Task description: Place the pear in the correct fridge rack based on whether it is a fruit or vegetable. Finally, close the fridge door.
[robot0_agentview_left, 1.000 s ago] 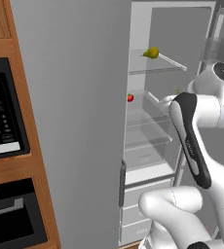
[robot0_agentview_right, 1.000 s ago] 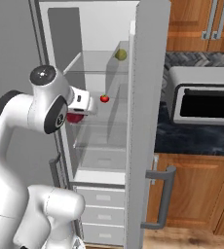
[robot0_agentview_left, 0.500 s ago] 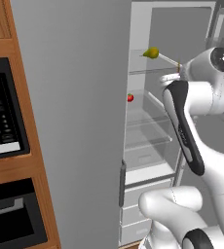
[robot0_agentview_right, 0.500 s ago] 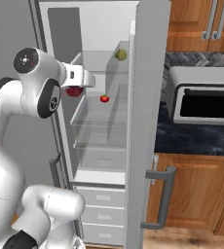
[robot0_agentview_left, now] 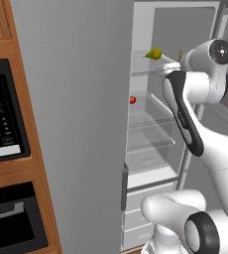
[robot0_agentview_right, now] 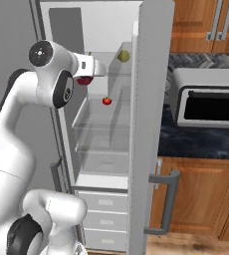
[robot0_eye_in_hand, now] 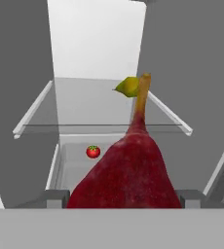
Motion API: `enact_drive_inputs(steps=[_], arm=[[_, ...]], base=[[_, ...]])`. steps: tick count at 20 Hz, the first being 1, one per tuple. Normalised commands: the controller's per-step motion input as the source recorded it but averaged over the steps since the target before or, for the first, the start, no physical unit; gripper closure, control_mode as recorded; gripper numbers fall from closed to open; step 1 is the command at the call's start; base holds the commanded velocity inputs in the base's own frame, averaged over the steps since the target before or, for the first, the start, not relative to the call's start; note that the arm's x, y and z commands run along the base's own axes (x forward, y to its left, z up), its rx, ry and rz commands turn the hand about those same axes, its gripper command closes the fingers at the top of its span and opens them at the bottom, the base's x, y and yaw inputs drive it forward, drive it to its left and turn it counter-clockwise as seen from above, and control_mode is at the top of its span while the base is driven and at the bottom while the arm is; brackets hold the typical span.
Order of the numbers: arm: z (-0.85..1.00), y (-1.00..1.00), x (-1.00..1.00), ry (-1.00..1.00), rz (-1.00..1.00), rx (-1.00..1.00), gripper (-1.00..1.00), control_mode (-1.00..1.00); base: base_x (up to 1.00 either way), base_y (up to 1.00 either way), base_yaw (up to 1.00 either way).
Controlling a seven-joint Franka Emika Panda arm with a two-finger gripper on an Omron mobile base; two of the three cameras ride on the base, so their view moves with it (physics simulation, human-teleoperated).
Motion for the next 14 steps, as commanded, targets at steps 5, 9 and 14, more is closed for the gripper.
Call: enact_drive_inputs(steps=[5,9,14], arm=[[0.11,-0.12,0.51,0.00,0.00,0.01,1.00,-1.00],[0.00,0.00,0.60,0.00,0.02,0.01,1.00,-1.00],[0.00,0.00,0.72,0.00,0.04,0.03,1.00,-1.00]], base=[[0.00,0.00,0.00],[0.00,0.00,0.00],[0.00,0.00,0.00]])
